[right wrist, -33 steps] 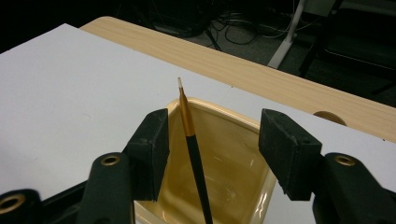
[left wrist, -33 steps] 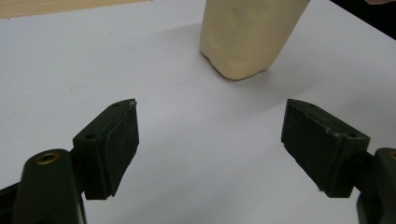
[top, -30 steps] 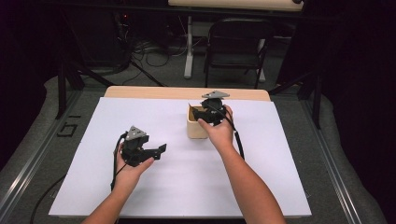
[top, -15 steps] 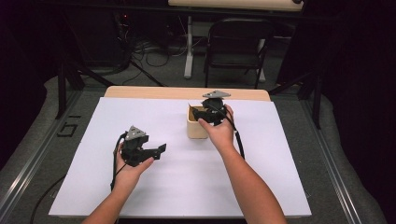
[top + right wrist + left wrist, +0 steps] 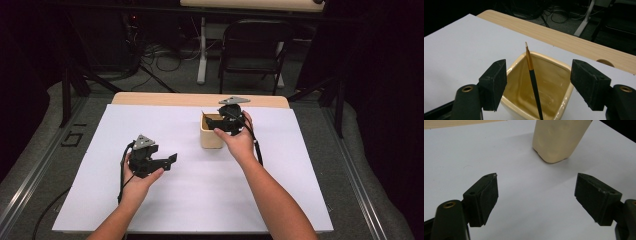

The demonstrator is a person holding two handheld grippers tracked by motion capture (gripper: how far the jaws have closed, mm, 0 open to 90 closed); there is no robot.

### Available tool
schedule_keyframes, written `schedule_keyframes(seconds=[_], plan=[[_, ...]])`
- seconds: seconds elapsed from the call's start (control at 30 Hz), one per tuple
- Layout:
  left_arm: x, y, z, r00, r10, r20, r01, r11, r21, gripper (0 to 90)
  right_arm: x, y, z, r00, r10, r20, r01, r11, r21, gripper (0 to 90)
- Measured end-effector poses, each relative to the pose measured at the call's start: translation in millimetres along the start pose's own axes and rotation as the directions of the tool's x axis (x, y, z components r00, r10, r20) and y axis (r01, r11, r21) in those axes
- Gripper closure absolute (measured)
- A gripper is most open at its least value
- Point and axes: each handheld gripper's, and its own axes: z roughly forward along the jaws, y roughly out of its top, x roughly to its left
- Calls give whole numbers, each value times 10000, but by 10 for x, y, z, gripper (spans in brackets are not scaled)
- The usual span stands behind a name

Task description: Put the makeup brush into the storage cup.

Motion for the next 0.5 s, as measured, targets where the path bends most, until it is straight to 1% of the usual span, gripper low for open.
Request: schedule_keyframes(seconds=[0.07,0.17,0.2,0.3,0.33,0.47,0.5], plan=[[4,0,-1,10000,-14,38,14,10000,27,194,11,3,-17,9999,-170,30,170,9998,74,294],[3,0,1,10000,-9,25,9,10000,36,194,32,6,-46,9990,-441,90,439,9989,143,324],[1,0,1,10000,-8,5,8,10000,27,194,37,8,-55,9991,-429,-2,429,9991,60,337],[1,0,1,10000,1,8,-1,10000,13,194,59,18,-84,9981,-609,-19,608,9979,-218,344],[2,0,1,10000,7,3,-7,10000,10,194,67,20,-88,9981,-622,-54,620,9977,-289,344],[6,0,-1,10000,-3,23,3,10000,-7,194,85,19,-98,9983,-569,-111,565,9980,-291,342],[7,1,-2,10000,-7,14,7,10000,0,195,84,19,-96,9985,-503,-232,497,9985,-240,349]])
